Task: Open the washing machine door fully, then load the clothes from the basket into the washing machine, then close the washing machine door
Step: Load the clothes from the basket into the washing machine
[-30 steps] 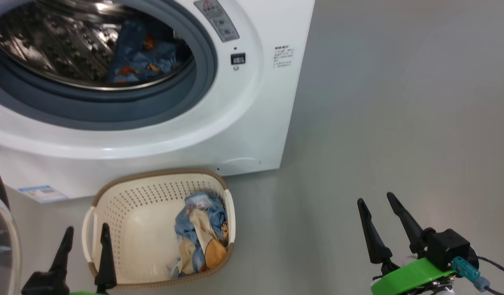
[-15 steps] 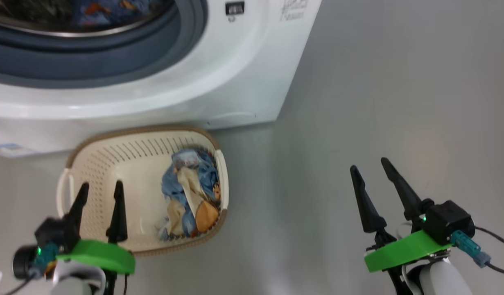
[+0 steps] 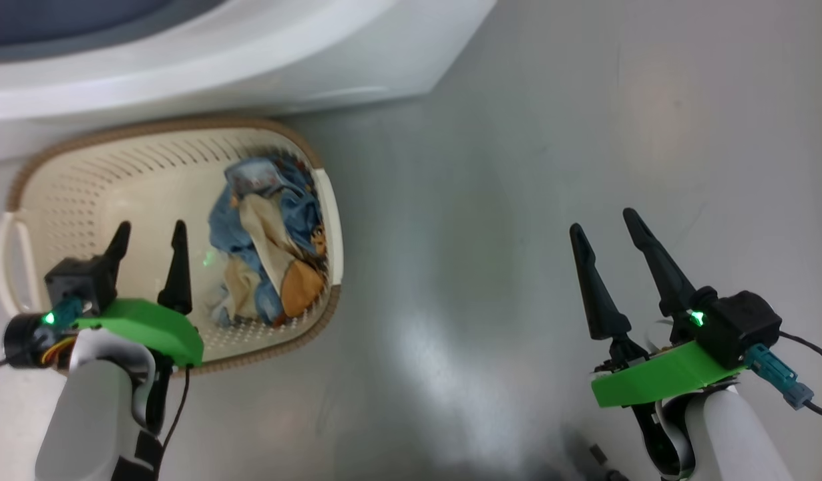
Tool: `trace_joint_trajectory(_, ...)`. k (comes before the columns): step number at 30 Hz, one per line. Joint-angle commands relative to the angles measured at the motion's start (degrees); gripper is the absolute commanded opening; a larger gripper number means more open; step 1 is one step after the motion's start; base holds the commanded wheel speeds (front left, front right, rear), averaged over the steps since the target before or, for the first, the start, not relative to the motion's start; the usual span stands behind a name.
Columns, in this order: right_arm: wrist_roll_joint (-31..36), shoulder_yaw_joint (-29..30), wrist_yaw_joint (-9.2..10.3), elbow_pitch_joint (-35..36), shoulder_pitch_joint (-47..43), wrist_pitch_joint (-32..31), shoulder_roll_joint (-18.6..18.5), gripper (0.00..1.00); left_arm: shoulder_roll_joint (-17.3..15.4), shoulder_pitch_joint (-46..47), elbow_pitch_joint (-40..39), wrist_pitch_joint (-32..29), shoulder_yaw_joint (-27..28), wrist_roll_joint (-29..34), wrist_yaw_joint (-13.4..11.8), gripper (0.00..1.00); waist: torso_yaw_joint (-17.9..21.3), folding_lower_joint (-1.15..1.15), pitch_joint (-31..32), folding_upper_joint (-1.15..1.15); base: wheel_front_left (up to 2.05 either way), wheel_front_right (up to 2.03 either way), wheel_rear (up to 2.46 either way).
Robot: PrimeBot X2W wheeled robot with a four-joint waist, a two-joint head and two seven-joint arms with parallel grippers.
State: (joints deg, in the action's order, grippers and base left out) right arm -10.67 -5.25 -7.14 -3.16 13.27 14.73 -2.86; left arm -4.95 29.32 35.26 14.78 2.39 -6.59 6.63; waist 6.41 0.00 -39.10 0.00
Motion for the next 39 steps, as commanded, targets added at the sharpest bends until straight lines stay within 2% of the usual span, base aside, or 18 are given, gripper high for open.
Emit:
trace_joint_trajectory(1,-0.4,-1.7,-0.35,1.4,-0.3,0.3,0.0,1.00,-2.0,0.5,0.6,0.2,0.9,1.0,0.2,1.00,1.9,0.00,-5.6,0.00,0.00,0.00,0.00)
trace_joint_trajectory(7,-1.2,-2.1,-0.35,1.7,0.7,0.3,0.0,1.00,-2.8,6.0,12.3,0.2,-0.3,1.0,0.4,1.00,3.0,0.00,-8.6,0.00,0.00,0.00,0.00)
trace_joint_trajectory(18,-3.3,-2.7,-0.35,1.8,0.8,0.3,0.0,1.00,-3.7,14.2,23.3,-0.5,-3.6,-1.4,0.8,1.00,4.7,0.00,-11.5,0.00,0.00,0.00,0.00)
trace_joint_trajectory(20,-3.8,-3.0,-0.35,1.8,1.0,0.3,0.0,1.00,-3.5,15.2,24.5,-1.1,-4.9,-2.7,0.8,1.00,5.0,0.00,-11.7,0.00,0.00,0.00,0.00)
trace_joint_trajectory(24,-4.7,-3.5,-0.35,1.5,1.1,0.3,0.0,1.00,-2.5,16.3,26.2,-3.8,-6.0,-9.2,0.8,1.00,5.7,0.00,-11.7,0.00,0.00,0.00,0.00)
trace_joint_trajectory(28,-5.2,-3.7,-0.35,1.3,1.1,0.3,0.0,1.00,-3.1,16.8,26.7,-6.6,-8.4,-13.3,0.8,1.00,6.2,0.00,-12.0,0.00,0.00,0.00,0.00)
trace_joint_trajectory(39,-6.2,-4.6,-0.35,2.0,1.2,0.3,0.0,1.00,-5.7,21.0,27.9,-10.5,-13.7,-16.1,0.9,1.00,7.0,0.00,-15.0,0.00,0.00,0.00,0.00)
